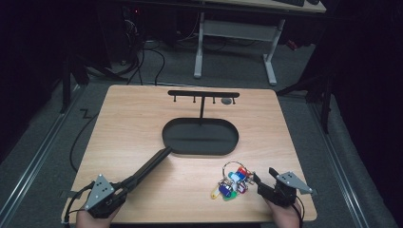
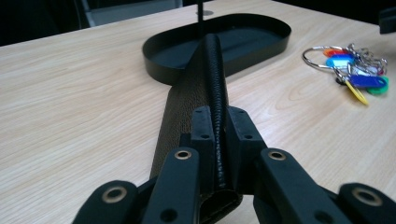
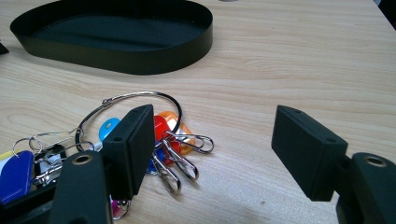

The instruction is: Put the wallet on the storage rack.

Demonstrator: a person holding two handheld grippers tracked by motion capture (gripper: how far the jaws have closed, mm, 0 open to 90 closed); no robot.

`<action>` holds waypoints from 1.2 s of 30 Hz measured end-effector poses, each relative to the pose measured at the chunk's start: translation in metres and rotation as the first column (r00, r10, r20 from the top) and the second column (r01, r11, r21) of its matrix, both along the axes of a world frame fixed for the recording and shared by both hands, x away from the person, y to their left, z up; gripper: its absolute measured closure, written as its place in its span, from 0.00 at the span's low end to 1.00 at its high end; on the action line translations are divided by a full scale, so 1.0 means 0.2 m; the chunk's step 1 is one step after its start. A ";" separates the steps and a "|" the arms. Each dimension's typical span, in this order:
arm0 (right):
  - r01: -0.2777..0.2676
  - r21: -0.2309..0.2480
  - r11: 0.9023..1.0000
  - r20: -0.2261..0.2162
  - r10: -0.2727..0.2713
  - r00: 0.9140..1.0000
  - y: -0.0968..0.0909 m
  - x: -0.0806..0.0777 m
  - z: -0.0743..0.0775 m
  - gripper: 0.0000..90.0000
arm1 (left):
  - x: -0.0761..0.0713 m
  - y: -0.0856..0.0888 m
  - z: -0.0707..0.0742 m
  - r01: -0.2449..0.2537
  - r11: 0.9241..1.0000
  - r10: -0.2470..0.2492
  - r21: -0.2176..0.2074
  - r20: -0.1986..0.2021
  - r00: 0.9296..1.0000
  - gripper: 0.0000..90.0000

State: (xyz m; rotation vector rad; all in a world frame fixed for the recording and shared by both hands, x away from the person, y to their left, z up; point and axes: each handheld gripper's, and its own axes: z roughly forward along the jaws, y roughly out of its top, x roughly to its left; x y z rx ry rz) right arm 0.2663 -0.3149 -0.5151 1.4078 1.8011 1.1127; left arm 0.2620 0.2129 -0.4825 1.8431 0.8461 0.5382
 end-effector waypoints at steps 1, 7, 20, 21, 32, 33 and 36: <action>0.000 0.002 1.000 -0.001 0.000 1.000 0.00 0.00 0.00 0.34 | 0.01 0.01 0.00 -0.006 1.000 0.006 -0.009 -0.003 1.000 0.92; 0.002 0.003 1.000 -0.004 -0.002 1.000 0.00 0.00 0.00 0.34 | 0.03 0.09 0.01 -0.041 0.997 0.039 -0.066 -0.028 0.999 0.92; -0.001 0.005 1.000 -0.009 0.001 1.000 0.00 0.00 0.00 0.34 | 0.09 0.22 -0.02 -0.089 0.986 0.081 -0.138 -0.065 0.995 0.90; 0.000 0.005 1.000 -0.009 0.000 1.000 0.00 0.00 0.00 0.34 | 0.10 0.23 -0.02 -0.085 0.987 0.077 -0.139 -0.067 0.995 0.90; -0.004 0.004 1.000 -0.011 0.004 1.000 0.00 0.00 -0.01 0.34 | 0.11 0.26 -0.03 -0.112 0.985 0.106 -0.132 -0.057 0.993 0.88; -0.005 0.004 1.000 -0.011 0.005 1.000 0.00 0.00 -0.01 0.34 | 0.11 0.26 -0.03 -0.113 0.985 0.107 -0.129 -0.054 0.993 0.88; -0.006 0.004 1.000 -0.012 0.006 1.000 0.00 0.01 -0.01 0.34 | 0.11 0.26 -0.03 -0.113 0.986 0.108 -0.125 -0.051 0.993 0.87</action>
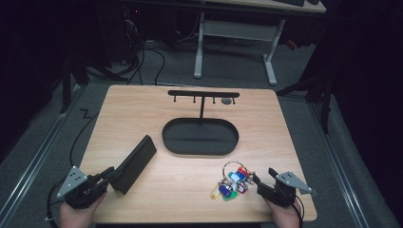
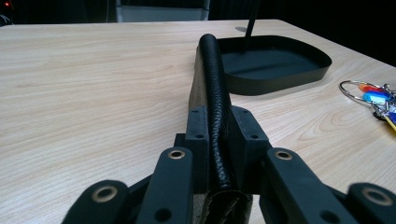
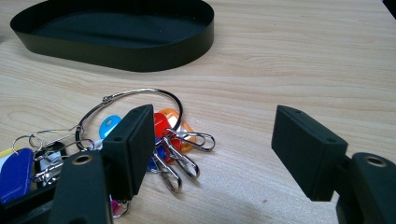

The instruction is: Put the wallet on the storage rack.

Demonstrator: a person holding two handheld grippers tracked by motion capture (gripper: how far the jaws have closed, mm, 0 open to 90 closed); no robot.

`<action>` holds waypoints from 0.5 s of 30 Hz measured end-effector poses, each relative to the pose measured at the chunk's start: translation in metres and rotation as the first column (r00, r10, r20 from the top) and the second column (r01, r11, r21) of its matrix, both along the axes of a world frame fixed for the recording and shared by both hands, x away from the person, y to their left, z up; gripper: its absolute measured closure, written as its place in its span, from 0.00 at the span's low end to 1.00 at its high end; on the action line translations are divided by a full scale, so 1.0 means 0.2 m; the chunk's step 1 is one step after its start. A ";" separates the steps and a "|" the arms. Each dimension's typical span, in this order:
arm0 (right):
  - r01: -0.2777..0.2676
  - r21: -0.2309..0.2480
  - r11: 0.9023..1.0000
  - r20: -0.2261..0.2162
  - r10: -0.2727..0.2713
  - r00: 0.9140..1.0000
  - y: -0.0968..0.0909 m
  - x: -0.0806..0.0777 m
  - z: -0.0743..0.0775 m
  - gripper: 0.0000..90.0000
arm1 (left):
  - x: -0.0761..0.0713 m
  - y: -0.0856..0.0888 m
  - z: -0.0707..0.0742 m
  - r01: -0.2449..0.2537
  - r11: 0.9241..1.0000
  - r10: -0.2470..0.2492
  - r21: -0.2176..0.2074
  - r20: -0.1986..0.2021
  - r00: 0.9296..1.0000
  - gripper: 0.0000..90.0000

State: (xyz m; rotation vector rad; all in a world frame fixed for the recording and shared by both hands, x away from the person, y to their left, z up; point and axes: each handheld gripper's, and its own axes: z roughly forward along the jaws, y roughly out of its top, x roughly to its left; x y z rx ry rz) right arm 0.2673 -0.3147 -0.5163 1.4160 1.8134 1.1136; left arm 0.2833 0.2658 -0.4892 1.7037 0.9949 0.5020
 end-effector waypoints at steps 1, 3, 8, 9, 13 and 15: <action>0.000 0.000 1.000 -0.001 0.000 1.000 0.00 0.00 0.00 0.34 | 0.00 0.00 0.00 0.000 1.000 0.000 0.000 0.001 1.000 0.86; -0.001 0.001 1.000 0.000 0.001 1.000 0.00 0.00 0.00 0.34 | 0.00 0.00 0.00 -0.002 1.000 0.002 0.004 0.002 1.000 0.83; -0.002 0.001 1.000 -0.001 0.002 1.000 0.00 0.00 0.00 0.34 | -0.01 -0.02 0.00 -0.016 0.998 0.014 0.053 0.041 0.999 0.71; -0.002 0.001 1.000 -0.001 0.002 1.000 0.00 0.00 0.00 0.34 | -0.01 -0.03 0.00 -0.014 0.998 0.011 0.064 0.043 0.999 0.69; -0.005 -0.002 1.000 -0.002 0.005 1.000 0.00 0.00 0.00 0.34 | -0.01 -0.05 -0.01 -0.010 0.993 0.005 0.114 0.042 0.999 0.65; -0.006 -0.002 1.000 -0.001 0.006 1.000 0.00 0.00 0.00 0.34 | -0.01 -0.06 -0.01 -0.016 0.990 0.009 0.137 0.050 0.999 0.63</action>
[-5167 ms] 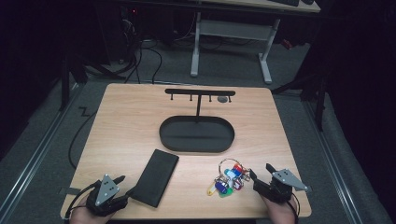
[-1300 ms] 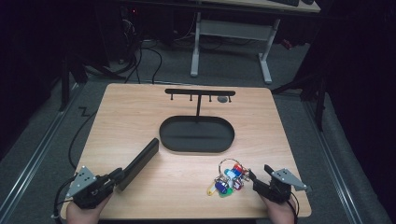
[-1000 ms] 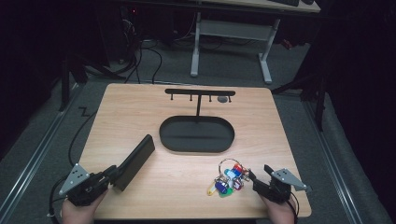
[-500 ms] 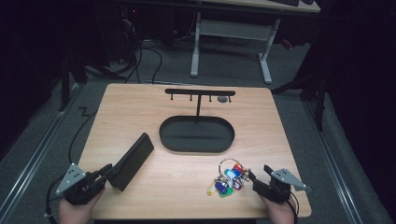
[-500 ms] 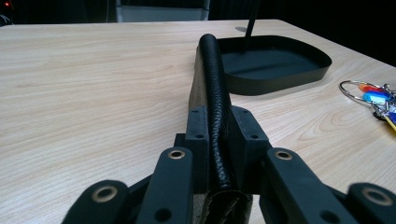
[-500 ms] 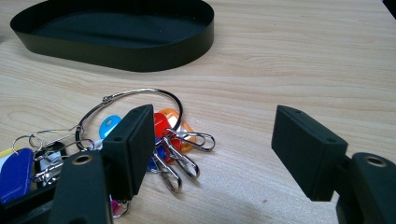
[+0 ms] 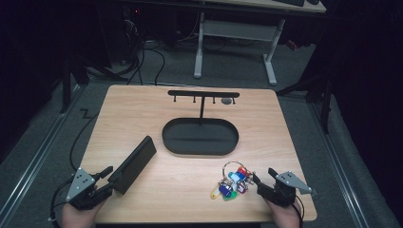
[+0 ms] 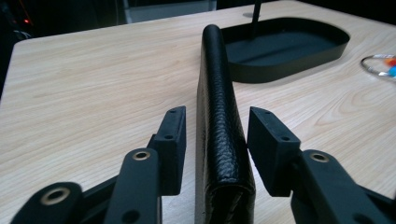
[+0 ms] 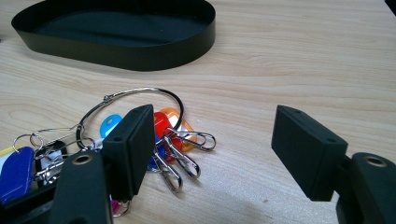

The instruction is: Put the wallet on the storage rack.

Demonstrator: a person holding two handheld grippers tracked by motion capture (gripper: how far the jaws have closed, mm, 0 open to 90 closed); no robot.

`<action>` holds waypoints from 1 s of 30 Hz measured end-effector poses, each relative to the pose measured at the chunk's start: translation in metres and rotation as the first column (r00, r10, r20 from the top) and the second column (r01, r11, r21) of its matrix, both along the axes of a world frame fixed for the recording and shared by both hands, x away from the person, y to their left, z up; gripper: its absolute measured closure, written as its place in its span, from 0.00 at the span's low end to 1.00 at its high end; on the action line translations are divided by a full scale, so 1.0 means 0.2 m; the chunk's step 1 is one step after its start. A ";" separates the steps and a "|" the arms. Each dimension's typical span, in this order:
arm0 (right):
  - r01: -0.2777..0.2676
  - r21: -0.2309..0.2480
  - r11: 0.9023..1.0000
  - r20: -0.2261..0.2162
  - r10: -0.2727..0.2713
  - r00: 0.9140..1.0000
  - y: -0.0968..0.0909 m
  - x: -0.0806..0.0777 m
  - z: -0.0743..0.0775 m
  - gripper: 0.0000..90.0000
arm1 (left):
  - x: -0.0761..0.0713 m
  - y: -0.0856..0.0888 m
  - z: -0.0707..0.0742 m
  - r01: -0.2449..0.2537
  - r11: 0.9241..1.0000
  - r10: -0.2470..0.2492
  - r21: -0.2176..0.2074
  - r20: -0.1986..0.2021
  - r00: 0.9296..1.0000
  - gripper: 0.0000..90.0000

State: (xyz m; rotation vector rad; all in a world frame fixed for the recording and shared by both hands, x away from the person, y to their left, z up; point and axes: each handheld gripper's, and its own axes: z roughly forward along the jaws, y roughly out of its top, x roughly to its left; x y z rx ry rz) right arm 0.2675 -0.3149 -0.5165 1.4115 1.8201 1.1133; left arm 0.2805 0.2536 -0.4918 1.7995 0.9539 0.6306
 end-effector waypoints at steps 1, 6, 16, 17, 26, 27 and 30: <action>0.000 0.001 1.000 -0.002 0.000 1.000 0.00 0.00 0.00 0.34 | 0.00 0.00 0.00 -0.001 1.000 0.001 0.005 0.002 1.000 0.63; -0.002 0.000 1.000 -0.002 0.002 1.000 0.00 0.00 0.00 0.34 | 0.00 -0.02 0.00 0.002 0.998 -0.002 0.056 0.008 1.000 0.59; -0.009 -0.004 1.000 -0.005 0.009 1.000 0.01 0.00 0.00 0.35 | 0.00 -0.07 -0.01 0.012 0.985 -0.014 0.174 0.011 1.000 0.49; -0.010 -0.005 1.000 -0.005 0.010 1.000 0.01 0.00 0.00 0.35 | 0.00 -0.07 -0.01 0.014 0.983 -0.015 0.184 0.004 1.000 0.48; -0.015 -0.008 1.000 -0.004 0.015 1.000 0.01 0.00 0.00 0.35 | 0.01 -0.09 -0.02 0.017 0.980 -0.008 0.196 -0.048 0.999 0.42; -0.016 -0.007 1.000 -0.004 0.016 1.000 0.01 0.00 0.00 0.35 | 0.02 -0.09 -0.02 0.018 0.981 -0.007 0.192 -0.057 0.998 0.42; -0.021 -0.004 1.000 0.000 0.021 1.000 0.00 0.01 0.00 0.35 | 0.03 -0.10 -0.02 0.023 0.983 -0.007 0.184 -0.084 0.996 0.42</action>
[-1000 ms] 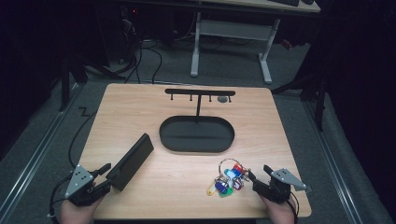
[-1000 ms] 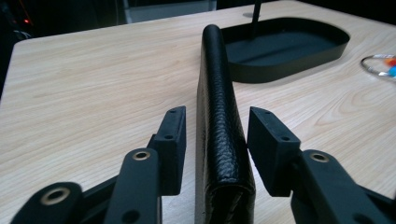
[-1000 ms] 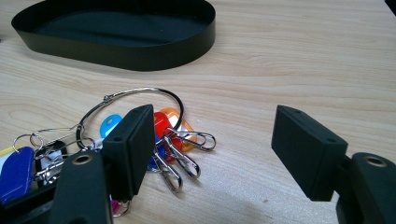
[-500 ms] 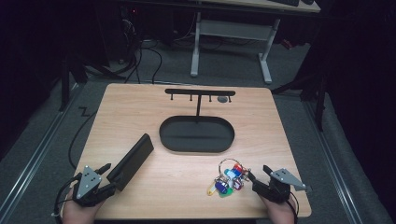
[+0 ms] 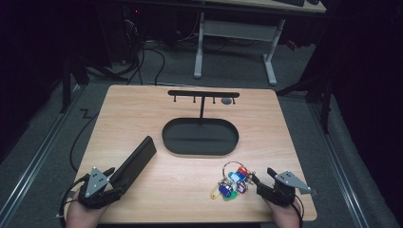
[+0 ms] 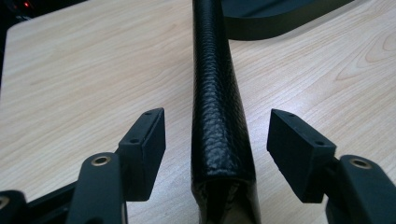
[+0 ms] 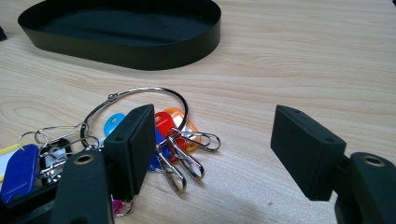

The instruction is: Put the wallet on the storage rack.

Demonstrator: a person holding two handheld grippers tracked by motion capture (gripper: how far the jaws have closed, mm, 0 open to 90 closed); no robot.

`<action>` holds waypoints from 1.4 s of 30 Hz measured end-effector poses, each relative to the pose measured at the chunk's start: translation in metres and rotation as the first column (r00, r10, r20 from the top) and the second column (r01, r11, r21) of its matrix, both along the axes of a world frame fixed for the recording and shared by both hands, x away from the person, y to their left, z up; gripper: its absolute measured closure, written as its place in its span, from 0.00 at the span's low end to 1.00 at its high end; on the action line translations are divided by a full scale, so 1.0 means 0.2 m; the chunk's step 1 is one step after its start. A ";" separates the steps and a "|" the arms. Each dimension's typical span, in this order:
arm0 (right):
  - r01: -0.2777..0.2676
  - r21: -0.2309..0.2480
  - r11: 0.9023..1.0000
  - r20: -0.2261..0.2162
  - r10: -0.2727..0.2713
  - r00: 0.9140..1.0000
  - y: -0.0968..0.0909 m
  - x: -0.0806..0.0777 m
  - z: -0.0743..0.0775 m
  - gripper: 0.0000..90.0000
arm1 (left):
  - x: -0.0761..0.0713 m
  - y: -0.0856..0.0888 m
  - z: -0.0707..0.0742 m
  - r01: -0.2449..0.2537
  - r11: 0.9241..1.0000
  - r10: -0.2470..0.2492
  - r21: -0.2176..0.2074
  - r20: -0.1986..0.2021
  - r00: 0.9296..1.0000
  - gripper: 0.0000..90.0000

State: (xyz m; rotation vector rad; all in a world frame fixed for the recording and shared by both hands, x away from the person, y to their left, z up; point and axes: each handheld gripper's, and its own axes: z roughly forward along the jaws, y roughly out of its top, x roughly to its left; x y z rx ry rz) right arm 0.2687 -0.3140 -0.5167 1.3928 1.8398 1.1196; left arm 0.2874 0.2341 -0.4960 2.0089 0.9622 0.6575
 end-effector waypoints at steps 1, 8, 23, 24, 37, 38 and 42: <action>-0.002 0.002 1.000 0.000 0.002 1.000 0.00 0.00 0.00 0.35 | 0.00 -0.01 0.00 0.000 1.000 0.000 0.006 -0.006 1.000 0.42; -0.017 0.018 1.000 0.000 0.017 1.000 -0.01 0.00 0.00 0.35 | 0.02 -0.07 0.10 0.002 0.997 0.000 0.081 -0.019 1.000 0.45; -0.030 0.028 0.999 0.000 0.030 1.000 0.00 0.00 0.00 0.35 | 0.10 -0.13 0.17 0.039 0.976 -0.009 0.214 -0.138 0.990 0.46; -0.029 0.029 0.999 -0.001 0.029 1.000 0.00 0.00 0.00 0.35 | 0.11 -0.13 0.17 0.040 0.974 -0.005 0.223 -0.157 0.988 0.46; -0.034 0.034 0.999 -0.004 0.034 0.999 0.00 0.01 0.00 0.35 | 0.19 -0.14 0.23 0.080 0.952 0.004 0.294 -0.274 0.962 0.46; -0.033 0.035 0.999 -0.003 0.033 0.999 0.00 0.01 0.00 0.35 | 0.20 -0.15 0.24 0.087 0.950 0.002 0.299 -0.284 0.959 0.46; -0.034 0.036 0.999 0.000 0.034 0.999 -0.01 0.00 0.00 0.35 | 0.21 -0.16 0.26 0.101 0.945 -0.004 0.311 -0.298 0.954 0.49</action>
